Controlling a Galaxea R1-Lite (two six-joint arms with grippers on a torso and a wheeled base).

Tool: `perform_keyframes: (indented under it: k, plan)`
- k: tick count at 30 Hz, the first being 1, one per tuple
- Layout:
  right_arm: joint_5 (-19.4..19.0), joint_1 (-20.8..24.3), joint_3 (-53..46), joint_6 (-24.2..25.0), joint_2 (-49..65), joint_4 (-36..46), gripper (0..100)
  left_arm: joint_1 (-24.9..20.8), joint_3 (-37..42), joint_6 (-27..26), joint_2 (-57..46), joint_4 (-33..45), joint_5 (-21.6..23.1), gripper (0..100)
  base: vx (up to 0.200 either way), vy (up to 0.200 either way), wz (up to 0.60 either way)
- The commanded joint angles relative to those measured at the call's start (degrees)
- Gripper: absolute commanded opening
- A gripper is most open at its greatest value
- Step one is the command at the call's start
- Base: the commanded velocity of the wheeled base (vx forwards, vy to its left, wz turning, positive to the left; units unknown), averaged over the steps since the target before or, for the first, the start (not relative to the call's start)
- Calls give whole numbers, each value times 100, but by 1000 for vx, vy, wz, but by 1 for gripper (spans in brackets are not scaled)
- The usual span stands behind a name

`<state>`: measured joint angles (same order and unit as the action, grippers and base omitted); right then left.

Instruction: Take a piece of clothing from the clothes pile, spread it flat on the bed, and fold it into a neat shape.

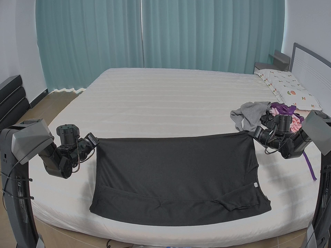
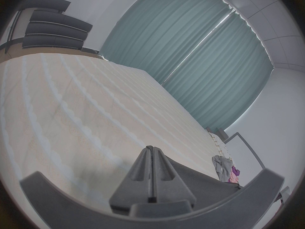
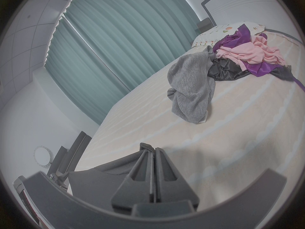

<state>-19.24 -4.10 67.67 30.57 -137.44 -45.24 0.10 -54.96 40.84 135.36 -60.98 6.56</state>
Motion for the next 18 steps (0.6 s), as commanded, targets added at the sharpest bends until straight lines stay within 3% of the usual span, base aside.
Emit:
perform_keyframes:
  k: [1,15,18]
  plan:
    - [-1,-3,-17,1,50,6,0,-10,2,3,-1,16,-5,0,0,0,0]
    - [-89,-3,-465,-8,173,85,0,-27,459,-269,-54,-2,-32,0,0,0,0]
    - [-265,-39,-746,-16,314,77,0,-19,626,-322,-168,-19,-23,0,0,0,0]
